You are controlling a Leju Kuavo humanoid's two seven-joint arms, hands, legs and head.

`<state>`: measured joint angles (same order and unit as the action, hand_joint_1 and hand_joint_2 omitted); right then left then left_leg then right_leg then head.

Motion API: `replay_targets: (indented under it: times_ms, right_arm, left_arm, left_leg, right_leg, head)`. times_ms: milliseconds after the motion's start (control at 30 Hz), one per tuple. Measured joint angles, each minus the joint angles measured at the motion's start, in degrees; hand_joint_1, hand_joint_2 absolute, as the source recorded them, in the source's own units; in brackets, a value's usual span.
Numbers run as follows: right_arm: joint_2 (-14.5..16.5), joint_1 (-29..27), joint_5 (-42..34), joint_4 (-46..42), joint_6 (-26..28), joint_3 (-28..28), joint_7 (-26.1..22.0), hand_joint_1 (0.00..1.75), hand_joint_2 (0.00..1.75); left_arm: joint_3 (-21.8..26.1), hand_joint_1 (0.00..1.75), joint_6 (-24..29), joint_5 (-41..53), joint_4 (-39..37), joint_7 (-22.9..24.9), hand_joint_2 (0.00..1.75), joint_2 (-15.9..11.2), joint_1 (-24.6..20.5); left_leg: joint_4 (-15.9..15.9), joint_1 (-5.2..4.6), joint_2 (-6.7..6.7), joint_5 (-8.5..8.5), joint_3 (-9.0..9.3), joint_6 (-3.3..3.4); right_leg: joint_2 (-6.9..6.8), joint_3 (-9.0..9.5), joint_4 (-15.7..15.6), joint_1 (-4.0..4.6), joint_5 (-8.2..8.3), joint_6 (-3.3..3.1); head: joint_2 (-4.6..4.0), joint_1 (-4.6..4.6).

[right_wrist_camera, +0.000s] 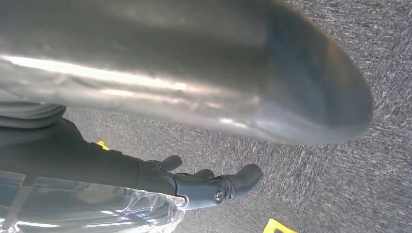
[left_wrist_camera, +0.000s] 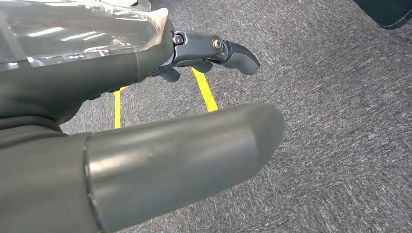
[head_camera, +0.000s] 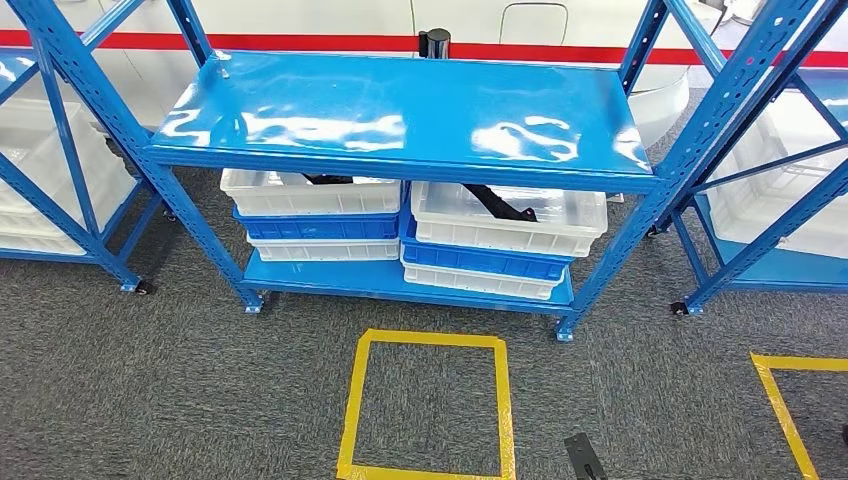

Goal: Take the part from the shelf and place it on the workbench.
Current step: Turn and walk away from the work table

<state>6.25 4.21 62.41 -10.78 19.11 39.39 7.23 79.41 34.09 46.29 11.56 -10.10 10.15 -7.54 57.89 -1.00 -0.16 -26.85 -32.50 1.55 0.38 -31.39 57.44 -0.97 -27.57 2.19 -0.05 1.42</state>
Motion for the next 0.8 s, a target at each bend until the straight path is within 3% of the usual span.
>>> replay_targets:
  times_ms: [367,533,600,667,733,767,800]
  right_arm:
    - [0.03,-0.01,0.08,0.0,-2.02,0.02,0.51,0.0,0.0]
    - [0.09,-0.04,0.52,0.0,-2.04,0.01,0.95,0.0,0.0]
    - [0.08,-0.05,0.86,0.0,-2.02,-0.01,0.96,0.0,0.0]
    - [0.03,-0.1,1.21,0.0,-2.02,-0.02,0.96,0.0,0.0]
    - [-0.07,-0.27,1.52,0.0,-2.02,-0.04,0.97,0.0,0.0]
    - [-0.1,-0.34,1.68,0.0,-2.02,-0.07,0.98,0.0,0.0]
    - [-0.14,-0.38,1.86,0.0,-2.02,-0.11,0.99,0.0,0.0]
  left_arm:
    - [-0.61,0.0,-2.04,0.84,0.01,0.34,0.0,-0.31,0.0]
    - [-1.21,0.0,-2.28,1.07,0.0,1.04,0.0,-0.52,-0.01]
    - [-1.3,0.0,-2.27,1.0,-0.01,1.18,0.0,-0.46,-0.01]
    - [-1.32,0.0,-2.23,0.8,-0.02,1.22,0.0,-0.42,-0.01]
    - [-1.31,0.0,-2.08,0.55,-0.02,1.22,0.0,-0.42,0.0]
    - [-1.29,0.0,-1.99,0.45,-0.02,1.23,0.0,-0.39,0.04]
    - [-1.28,0.0,-1.92,0.36,-0.02,1.23,0.0,-0.33,0.08]
  left_leg:
    - [0.2,-0.09,-0.01,-0.13,-0.04,0.31]
    - [-0.22,-0.14,0.06,-0.08,0.14,1.37]
    - [-1.06,0.24,0.23,0.31,0.7,2.01]
    - [-1.34,0.44,0.35,0.44,0.92,2.34]
    - [-1.31,0.46,0.35,0.34,0.94,2.31]
    - [-1.27,0.52,0.33,0.23,1.02,2.18]
    - [-1.23,0.62,0.31,0.08,1.2,1.96]
  right_leg:
    - [0.0,0.02,-0.07,-0.41,0.13,0.28]
    - [-0.01,0.04,-0.11,-0.68,0.05,1.05]
    - [-0.04,-1.2,2.55,-0.52,-1.34,0.92]
    - [-0.05,-4.77,9.63,-0.42,-4.37,0.32]
    - [-0.05,-8.23,16.1,-0.46,-6.38,0.34]
    - [-0.07,-8.58,16.5,-0.52,-6.08,0.74]
    - [-0.11,-7.74,14.53,-0.64,-4.91,1.31]
  head:
    - [-0.01,-0.02]
    - [0.0,-0.01]
    - [-0.01,0.05]
    - [0.0,0.14]
    - [0.0,0.16]
    - [0.0,0.16]
    - [0.0,0.16]
